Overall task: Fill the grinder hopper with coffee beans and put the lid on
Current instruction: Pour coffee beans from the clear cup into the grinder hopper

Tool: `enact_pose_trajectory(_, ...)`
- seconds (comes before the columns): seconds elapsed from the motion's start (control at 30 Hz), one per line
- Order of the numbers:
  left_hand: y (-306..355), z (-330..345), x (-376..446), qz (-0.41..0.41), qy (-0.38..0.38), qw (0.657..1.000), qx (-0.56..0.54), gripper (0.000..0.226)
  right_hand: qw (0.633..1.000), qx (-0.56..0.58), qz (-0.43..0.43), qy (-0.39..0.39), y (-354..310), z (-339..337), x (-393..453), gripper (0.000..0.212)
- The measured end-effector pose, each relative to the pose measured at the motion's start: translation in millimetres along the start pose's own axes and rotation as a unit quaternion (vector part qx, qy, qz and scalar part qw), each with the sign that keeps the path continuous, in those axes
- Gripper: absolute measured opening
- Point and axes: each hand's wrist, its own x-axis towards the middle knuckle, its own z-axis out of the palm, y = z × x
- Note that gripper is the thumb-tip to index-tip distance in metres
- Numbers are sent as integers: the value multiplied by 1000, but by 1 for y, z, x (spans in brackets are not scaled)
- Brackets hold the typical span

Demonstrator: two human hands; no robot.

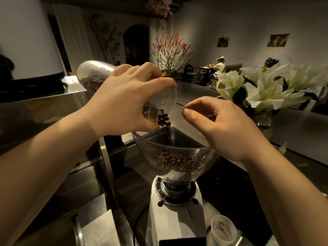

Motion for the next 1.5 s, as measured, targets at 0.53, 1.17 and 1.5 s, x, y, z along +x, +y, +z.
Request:
enact_pose_trajectory(0.53, 1, 0, -1, -7, 2, 1000, -10, 94, 1000, -2, -2, 4, 1, 0, 0, 49)
enact_pose_trajectory(1.17, 1, -1, -1, -9, -2, 1000, -5, 95, 1000, -4, -4, 1, 0, 1, 0, 50)
enact_pose_trajectory(1.5, 2, -2, 0, -1, -8, 1000, -3, 94, 1000, -4, -4, 0, 1, 1, 1, 52)
